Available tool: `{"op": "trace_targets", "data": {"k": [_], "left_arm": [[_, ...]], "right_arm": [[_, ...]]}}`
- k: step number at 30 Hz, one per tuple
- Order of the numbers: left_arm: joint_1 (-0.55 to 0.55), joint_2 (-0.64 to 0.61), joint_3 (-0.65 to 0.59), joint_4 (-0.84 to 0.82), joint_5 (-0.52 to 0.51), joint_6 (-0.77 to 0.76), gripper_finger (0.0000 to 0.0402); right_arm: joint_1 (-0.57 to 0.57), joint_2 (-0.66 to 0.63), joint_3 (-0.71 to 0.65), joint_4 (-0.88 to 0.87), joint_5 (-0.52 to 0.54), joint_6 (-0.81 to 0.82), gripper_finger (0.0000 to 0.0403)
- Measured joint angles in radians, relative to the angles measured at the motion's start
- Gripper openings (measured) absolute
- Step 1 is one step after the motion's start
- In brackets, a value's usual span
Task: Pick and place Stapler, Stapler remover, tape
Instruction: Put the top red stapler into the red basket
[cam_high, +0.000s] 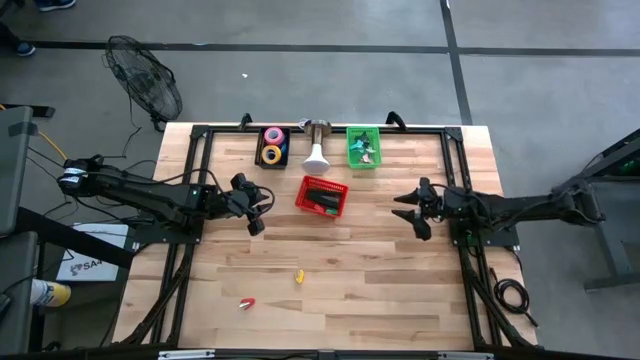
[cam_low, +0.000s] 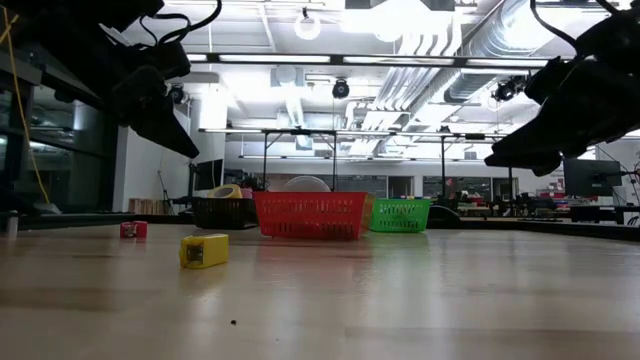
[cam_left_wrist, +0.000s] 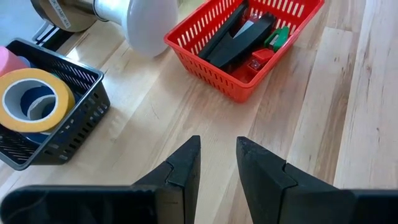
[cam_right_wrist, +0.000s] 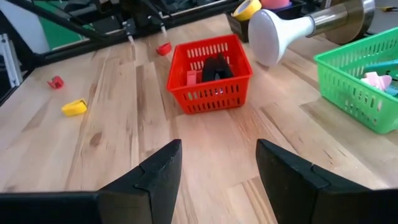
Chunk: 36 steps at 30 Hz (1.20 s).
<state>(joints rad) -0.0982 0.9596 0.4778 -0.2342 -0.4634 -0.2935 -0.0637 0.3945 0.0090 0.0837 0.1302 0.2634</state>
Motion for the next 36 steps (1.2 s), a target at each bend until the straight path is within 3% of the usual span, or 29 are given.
{"op": "trace_targets", "data": {"k": [5,18,25,28,31,36], "left_arm": [[0.000,0.000,0.000,0.000,0.000,-0.003,0.0102],[0.000,0.000,0.000,-0.137,0.009,0.053,0.0102],[0.086,0.000,0.032,-0.180,0.019,-0.330,0.0102],[0.133,0.000,0.046,-0.194,0.092,-0.377,0.0102],[0.172,0.000,0.047,-0.189,0.212,-0.295,0.0102],[0.205,0.000,0.047,-0.193,0.377,0.097,0.0101]], "right_arm": [[-0.044,-0.012,0.000,-0.009,-0.068,-0.040,0.0197],[-0.063,-0.010,0.000,-0.043,-0.034,-0.008,0.0197],[-0.063,-0.010,0.000,-0.044,-0.034,-0.010,0.0197],[-0.063,-0.010,0.000,-0.041,-0.033,-0.010,0.0197],[-0.063,-0.010,0.000,-0.041,-0.033,-0.010,0.0197],[-0.063,-0.010,0.000,-0.039,-0.033,-0.010,0.0197]]}}
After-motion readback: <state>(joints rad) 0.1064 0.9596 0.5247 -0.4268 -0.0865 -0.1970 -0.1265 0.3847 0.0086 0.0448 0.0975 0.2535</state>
